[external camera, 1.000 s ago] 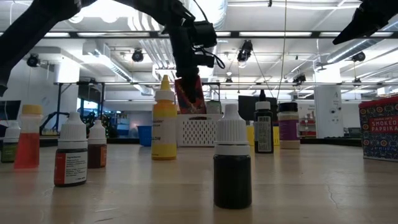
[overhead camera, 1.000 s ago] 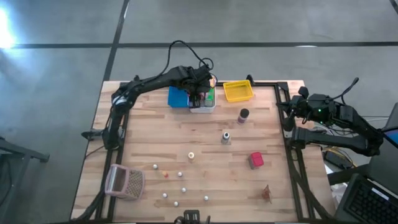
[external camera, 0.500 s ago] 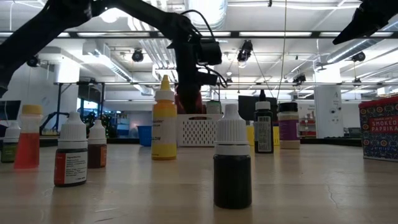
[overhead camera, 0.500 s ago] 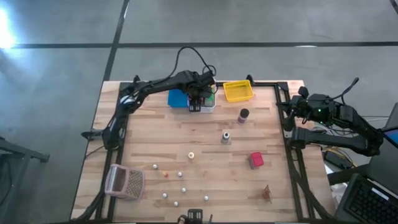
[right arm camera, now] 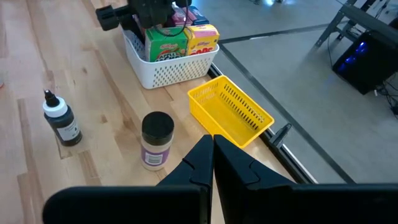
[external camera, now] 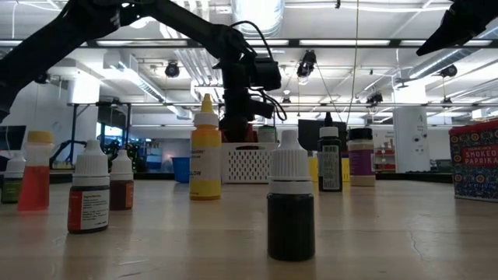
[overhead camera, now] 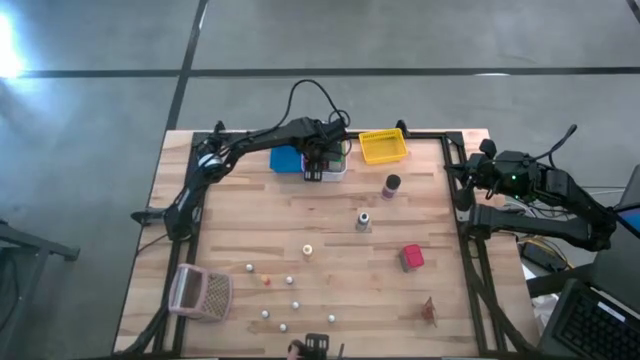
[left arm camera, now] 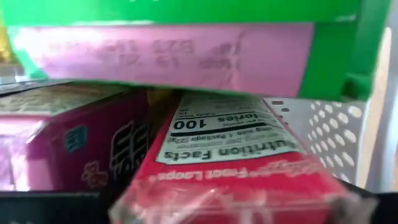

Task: Pick & Place Kitchen Items
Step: Put the red cereal box into the white bin, then put the small green food coloring bottle into the blue bin

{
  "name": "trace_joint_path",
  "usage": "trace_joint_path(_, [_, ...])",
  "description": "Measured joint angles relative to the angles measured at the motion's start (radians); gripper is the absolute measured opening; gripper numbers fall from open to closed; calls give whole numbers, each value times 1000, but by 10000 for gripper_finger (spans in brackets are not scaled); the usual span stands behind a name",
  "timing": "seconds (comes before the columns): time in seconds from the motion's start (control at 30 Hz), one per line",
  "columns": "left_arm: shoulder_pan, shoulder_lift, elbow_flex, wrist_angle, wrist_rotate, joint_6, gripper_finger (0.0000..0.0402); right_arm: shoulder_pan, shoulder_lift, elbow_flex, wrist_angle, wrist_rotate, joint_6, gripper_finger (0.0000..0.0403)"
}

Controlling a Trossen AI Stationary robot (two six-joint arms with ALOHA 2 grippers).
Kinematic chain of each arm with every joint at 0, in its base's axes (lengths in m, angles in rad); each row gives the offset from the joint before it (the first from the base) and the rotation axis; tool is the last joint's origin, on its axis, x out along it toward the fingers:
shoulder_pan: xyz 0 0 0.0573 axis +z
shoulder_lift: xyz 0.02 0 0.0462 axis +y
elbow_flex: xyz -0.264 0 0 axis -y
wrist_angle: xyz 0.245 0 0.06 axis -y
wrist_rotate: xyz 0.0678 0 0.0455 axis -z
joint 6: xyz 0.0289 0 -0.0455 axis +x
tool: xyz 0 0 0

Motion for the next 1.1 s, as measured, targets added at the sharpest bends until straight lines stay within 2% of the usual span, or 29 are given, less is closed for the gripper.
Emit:
trace_joint_path(0.3, [-3, -5, 0, -42, -25, -22, 284, 0, 0, 0, 0, 0, 0, 8])
trace_joint_path(0.57, [-3, -77, 22, -96, -78, -31, 287, 0, 0, 0, 0, 0, 0, 8])
trace_joint_path(0.73, [-7, -176, 36, -125, -104, -66, 288, 0, 0, 0, 0, 0, 0, 8])
trace_joint_path(0.87, [-16, -287, 35, -185, -100, -168, 288, 0, 0, 0, 0, 0, 0, 8])
trace_joint_path(1.0, [-36, -398, 24, -243, -14, -299, 284, 0, 0, 0, 0, 0, 0, 8])
trace_joint_path(1.1, [-65, -490, -30, -228, 55, -350, 278, 0, 0, 0, 0, 0, 0, 8])
